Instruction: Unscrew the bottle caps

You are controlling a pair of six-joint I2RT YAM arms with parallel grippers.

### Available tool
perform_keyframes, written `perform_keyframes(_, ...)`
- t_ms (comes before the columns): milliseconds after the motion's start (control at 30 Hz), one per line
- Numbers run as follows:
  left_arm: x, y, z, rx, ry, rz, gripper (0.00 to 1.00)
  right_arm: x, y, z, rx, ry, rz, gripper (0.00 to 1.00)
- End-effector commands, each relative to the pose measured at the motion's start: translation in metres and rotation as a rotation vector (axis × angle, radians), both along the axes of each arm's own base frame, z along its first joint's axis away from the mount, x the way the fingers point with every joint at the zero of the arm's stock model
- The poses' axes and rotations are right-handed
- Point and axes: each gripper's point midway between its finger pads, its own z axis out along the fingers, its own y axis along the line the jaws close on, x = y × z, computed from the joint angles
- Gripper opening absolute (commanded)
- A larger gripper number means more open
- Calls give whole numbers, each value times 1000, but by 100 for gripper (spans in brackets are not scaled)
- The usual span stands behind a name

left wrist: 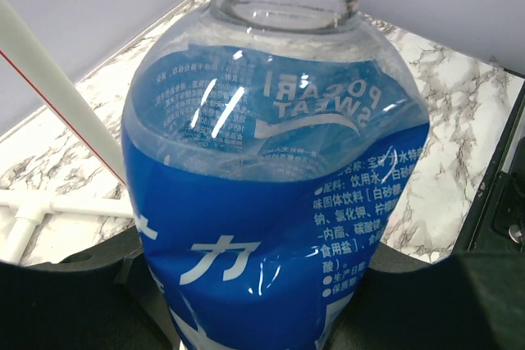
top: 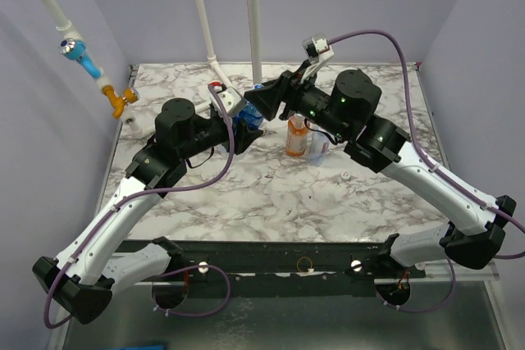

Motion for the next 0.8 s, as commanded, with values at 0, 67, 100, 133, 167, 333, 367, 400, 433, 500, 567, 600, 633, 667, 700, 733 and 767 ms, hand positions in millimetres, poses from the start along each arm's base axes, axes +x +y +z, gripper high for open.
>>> perform_keyframes(0, 2, 0, 6, -29, -8, 12, 0, -2, 2, 12, 64, -20, 10, 53)
perform_keyframes(67, -1, 0, 6, -29, -11, 1, 0, -1, -1, 16, 87, -35, -4, 50)
perform_keyframes(100, -2, 0, 5, -29, -11, -3, 0, -1, -3, 18, 96, -42, -11, 50)
perform_keyframes(133, -2, 0, 5, -29, -10, -4, 0, -1, -3, 19, 98, -47, -12, 50)
perform_keyframes(167, -3, 0, 5, -28, -11, -9, 0, -1, -2, 20, 98, -51, -11, 52)
perform_keyframes(333, -5, -1, 5, -33, -8, -18, 0, 3, 4, 20, 88, -55, -7, 52)
perform_keyframes(367, -5, -1, 5, -34, -8, -18, 0, 4, 5, 20, 88, -55, -5, 52)
perform_keyframes(400, -6, -1, 7, -35, -12, -17, 0, 4, 7, 24, 103, -66, 1, 52)
perform_keyframes(433, -6, -1, 7, -36, -12, -17, 0, 4, 8, 25, 108, -69, 5, 52)
perform_keyframes(500, -6, 0, 9, -38, -16, -16, 0, 3, 10, 24, 107, -66, 13, 47)
perform_keyframes(567, -6, 0, 10, -41, -16, -16, 0, 3, 11, 23, 104, -64, 19, 45)
perform_keyframes(600, -6, -1, 11, -44, -13, -16, 0, 3, 11, 22, 102, -62, 21, 42)
perform_keyframes(633, -6, -1, 11, -48, -7, -14, 0, 3, 12, 20, 98, -62, 23, 38)
perform_keyframes(667, -7, -2, 11, -51, -1, -21, 0, 0, 13, 20, 96, -61, 39, 31)
perform_keyframes(700, -8, -2, 12, -58, 3, -25, 0, 0, 13, 20, 95, -62, 40, 23)
perform_keyframes(733, -10, -4, 14, -71, 17, -32, 0, -1, 12, 20, 91, -66, 39, 15)
perform_keyframes(767, -12, -5, 17, -81, 23, -41, 0, -2, 11, 21, 86, -76, 44, 8)
